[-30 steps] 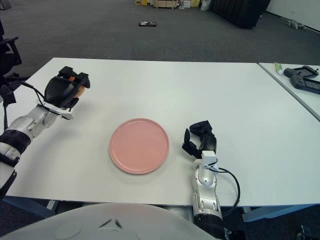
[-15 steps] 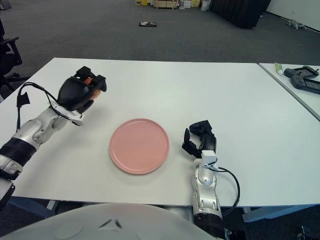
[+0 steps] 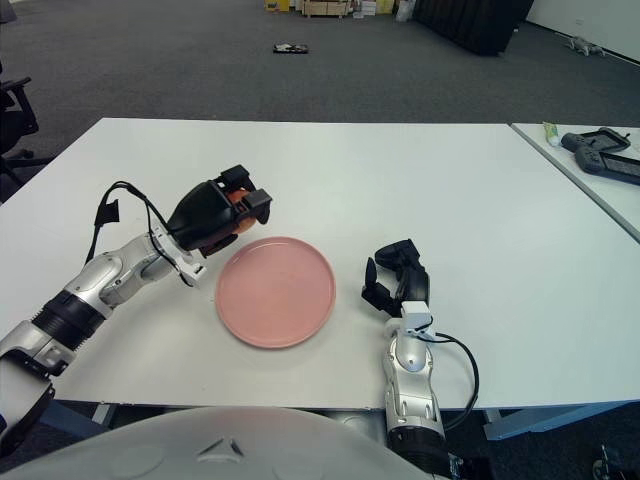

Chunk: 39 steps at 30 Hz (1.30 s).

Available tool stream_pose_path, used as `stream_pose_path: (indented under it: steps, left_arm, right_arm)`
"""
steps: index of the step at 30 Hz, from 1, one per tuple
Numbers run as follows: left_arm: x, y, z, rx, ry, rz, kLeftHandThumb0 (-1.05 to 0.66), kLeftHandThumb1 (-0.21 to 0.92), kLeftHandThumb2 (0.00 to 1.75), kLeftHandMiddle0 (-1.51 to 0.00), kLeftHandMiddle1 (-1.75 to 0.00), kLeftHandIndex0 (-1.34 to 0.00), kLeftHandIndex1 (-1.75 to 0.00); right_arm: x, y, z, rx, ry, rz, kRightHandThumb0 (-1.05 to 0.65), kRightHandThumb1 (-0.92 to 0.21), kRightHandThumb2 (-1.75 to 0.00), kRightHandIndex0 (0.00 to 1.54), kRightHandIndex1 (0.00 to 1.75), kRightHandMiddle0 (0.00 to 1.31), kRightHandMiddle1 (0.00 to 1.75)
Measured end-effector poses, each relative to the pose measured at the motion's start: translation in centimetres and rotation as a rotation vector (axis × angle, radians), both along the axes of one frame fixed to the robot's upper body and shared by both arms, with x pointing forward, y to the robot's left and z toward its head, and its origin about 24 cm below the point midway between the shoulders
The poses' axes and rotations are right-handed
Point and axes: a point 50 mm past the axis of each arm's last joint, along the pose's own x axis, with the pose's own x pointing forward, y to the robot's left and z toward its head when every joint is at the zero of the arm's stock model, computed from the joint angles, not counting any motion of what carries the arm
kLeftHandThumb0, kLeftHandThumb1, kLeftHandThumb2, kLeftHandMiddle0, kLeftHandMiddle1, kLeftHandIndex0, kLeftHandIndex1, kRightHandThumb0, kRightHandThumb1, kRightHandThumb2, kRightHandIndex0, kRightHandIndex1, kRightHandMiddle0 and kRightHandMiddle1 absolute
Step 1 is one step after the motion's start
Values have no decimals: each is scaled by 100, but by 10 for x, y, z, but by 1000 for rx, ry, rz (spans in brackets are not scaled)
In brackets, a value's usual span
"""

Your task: Put the apple into the plate.

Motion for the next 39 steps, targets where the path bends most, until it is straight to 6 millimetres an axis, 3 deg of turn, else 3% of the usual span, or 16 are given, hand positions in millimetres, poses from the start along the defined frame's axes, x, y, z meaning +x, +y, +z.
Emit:
stream_pose_path:
  steps: [13,20,31,33,39]
  left_arm:
    - [-16,-19,-10,90,70,-176,0,11,154,-79,-167,-54,-175]
    - [-23,-34,-30,165,122,-246,0,12,153,-77,-169,-53,-175]
    - [-20,-35,-47,223,139,-291,0,14,152,-76,-170,-52,-175]
    - [-20,-35,-48,215,133,-294,0,8,159,-80,-173,-56,-173]
    - [-22,-37,-49,184,144,-320,-1,27,133,-67,-174,-51,-157]
  right_arm:
    - [-1,0,0,-2,-10,5,-41,-56,-101,59,141,42,175]
    - [0,-1,0,12,-18,5,-41,-56,-102,59,143,42,175]
    - [0,-1,0,4,-16,5,-41,-56,-102,60,143,42,175]
    - [0,-1,0,3,-17,5,-41,-56,-102,60,142,42,175]
    - [0,-1,0,2,-22,4,-41,-56,-102,60,142,42,175]
